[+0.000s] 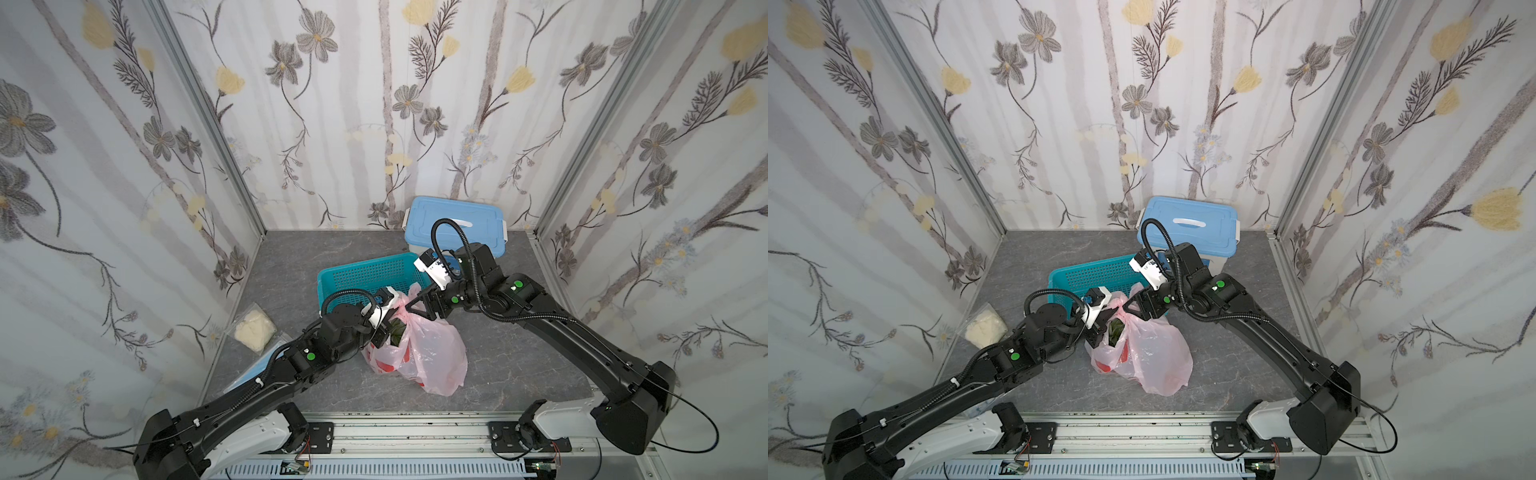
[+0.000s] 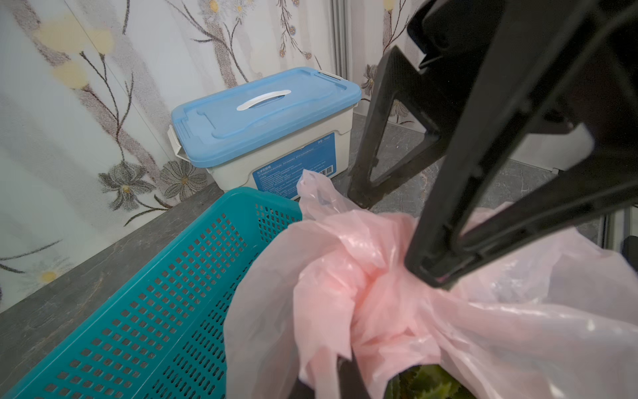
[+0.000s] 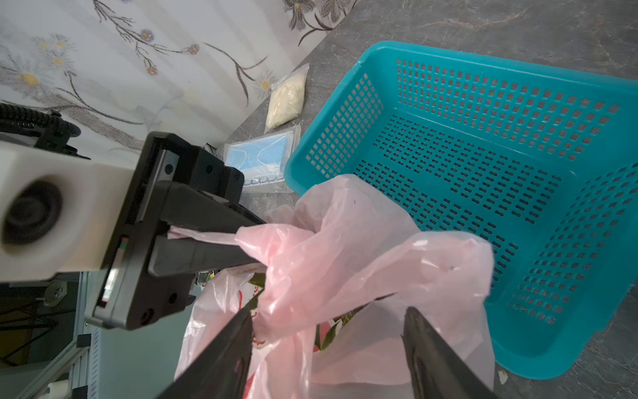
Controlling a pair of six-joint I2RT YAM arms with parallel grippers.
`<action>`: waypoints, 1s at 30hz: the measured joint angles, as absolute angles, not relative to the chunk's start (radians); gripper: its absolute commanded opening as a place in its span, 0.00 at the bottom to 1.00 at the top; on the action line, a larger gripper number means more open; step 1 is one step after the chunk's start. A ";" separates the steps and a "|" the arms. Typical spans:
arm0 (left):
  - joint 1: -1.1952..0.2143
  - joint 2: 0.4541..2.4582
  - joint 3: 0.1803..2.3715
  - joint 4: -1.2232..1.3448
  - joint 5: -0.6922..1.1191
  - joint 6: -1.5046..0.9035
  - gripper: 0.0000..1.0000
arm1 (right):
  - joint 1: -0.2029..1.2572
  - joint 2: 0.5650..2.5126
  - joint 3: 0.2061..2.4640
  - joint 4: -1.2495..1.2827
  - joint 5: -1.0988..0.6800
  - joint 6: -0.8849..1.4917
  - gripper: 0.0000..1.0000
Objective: Place the pineapple into a plastic bag & tie a knot
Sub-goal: Cross the plastic bag at the center of the board.
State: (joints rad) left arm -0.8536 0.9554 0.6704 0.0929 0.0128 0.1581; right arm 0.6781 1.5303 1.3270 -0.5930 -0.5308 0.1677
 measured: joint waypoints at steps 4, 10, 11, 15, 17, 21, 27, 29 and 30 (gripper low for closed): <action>-0.854 0.956 0.676 0.092 0.015 0.158 0.00 | 0.693 1.567 1.332 -0.589 -0.531 0.188 0.53; -0.854 0.968 0.698 0.080 0.003 0.155 0.00 | 0.705 1.581 1.310 -0.585 -0.546 0.193 0.09; -0.854 0.970 0.703 0.072 0.001 0.152 0.05 | 0.705 1.581 1.308 -0.584 -0.546 0.192 0.04; -0.854 0.960 0.741 0.014 -0.030 0.118 0.67 | 0.705 1.579 1.304 -0.581 -0.546 0.192 0.00; -0.854 0.928 0.775 -0.041 -0.059 0.083 0.79 | 0.705 1.579 1.304 -0.581 -0.542 0.192 0.00; -0.854 0.840 0.877 -0.194 -0.112 -0.032 0.88 | 0.705 1.579 1.304 -0.580 -0.517 0.192 0.00; -0.854 0.828 1.089 -0.517 -0.144 -0.362 0.81 | 0.709 1.577 1.304 -0.573 -0.469 0.185 0.00; -0.854 0.883 1.178 -0.603 -0.146 -0.550 0.79 | 0.715 1.568 1.301 -0.567 -0.455 0.185 0.00; -0.854 0.916 1.213 -0.634 -0.142 -0.650 0.77 | 0.719 1.562 1.297 -0.561 -0.440 0.185 0.00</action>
State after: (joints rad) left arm -0.8536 0.9157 1.2125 -0.6342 -0.1425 -0.6498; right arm 0.7193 1.5623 1.2968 -0.5613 -0.4400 0.1848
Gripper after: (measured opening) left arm 0.791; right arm 0.048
